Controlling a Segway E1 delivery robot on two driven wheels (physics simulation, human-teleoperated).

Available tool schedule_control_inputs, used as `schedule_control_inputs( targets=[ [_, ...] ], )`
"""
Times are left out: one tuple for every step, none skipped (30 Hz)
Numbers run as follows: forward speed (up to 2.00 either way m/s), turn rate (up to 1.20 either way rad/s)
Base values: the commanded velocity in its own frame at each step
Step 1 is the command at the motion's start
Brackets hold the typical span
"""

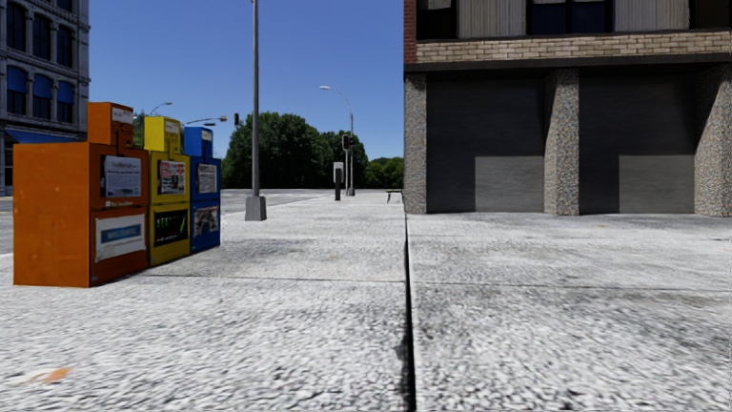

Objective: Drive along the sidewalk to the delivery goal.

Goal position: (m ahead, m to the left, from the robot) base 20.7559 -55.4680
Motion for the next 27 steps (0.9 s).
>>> schedule_control_inputs(
  targets=[
    [2.00,0.00],
    [2.00,0.00],
    [2.00,0.00],
    [2.00,0.00],
    [2.00,0.00],
    [2.00,0.00],
    [2.00,0.00],
    [2.00,0.00],
    [2.00,0.00],
    [2.00,0.00],
    [2.00,0.00],
    [2.00,0.00],
    [2.00,0.00],
    [2.00,0.00],
    [2.00,0.00],
    [2.00,0.00],
    [2.00,0.00],
    [2.00,0.00],
    [2.00,0.00],
    [2.00,0.00],
    [2.00,0.00],
    [2.00,0.00],
    [2.00,0.00],
    [2.00,0.00],
    [2.00,0.00],
    [2.00,0.00],
    [2.00,0.00]
  ],
)
